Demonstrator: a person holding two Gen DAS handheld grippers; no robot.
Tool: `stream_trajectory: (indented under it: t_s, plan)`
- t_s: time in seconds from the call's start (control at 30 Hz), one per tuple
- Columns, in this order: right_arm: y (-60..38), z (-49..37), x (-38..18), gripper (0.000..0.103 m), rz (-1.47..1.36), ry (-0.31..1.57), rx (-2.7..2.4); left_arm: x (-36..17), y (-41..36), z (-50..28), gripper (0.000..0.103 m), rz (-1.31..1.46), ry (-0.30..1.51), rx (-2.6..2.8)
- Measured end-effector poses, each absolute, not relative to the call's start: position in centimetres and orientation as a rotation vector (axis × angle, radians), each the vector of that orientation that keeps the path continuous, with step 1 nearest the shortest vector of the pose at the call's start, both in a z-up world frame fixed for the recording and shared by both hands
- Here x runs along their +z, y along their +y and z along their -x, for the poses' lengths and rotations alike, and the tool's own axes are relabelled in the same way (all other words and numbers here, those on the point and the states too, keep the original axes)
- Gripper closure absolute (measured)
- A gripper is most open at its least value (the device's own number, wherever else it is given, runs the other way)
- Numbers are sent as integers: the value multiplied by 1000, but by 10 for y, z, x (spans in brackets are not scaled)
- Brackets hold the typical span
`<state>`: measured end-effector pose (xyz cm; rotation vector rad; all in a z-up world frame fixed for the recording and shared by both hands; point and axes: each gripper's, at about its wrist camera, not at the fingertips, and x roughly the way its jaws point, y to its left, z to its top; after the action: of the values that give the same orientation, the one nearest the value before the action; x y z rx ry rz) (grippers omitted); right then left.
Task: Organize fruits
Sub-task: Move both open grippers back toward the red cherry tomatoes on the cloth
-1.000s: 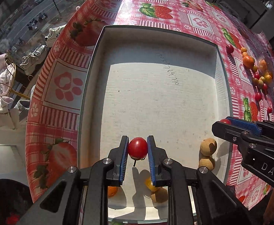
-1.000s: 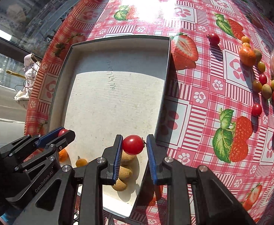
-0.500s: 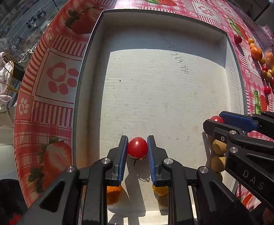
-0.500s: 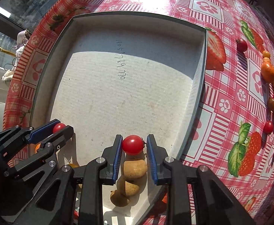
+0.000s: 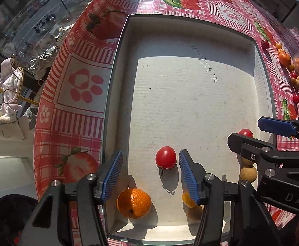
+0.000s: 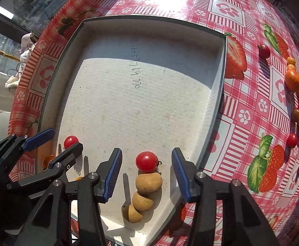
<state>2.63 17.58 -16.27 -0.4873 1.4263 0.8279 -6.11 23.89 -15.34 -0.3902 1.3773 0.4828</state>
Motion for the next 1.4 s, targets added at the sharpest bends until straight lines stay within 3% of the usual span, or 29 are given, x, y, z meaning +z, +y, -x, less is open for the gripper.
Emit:
stream_trajectory:
  t_s: [0.03,0.07,0.1,0.5,1.03,1.4]
  plan:
    - [175,-26,-157,35,468,1431,838,-151,243,62,28,409,1360,467]
    - [175,-27,-154,19,451,1432,852,-148,242,63,28,403,1355,474]
    - [175,-26,-150,15,450,1421,852,-145,242,63,28,390,1355,475]
    - [140,-34,-114,15,372,1381,837,-125,218,56,28,333,1361,427]
    - [-7,-94,-146,15,204,1502,526,-108,118,-11,28,185,1376,201]
    - [-78,-140,-154,15,170,1489,386,-115,62,-78,28,141,1379,119]
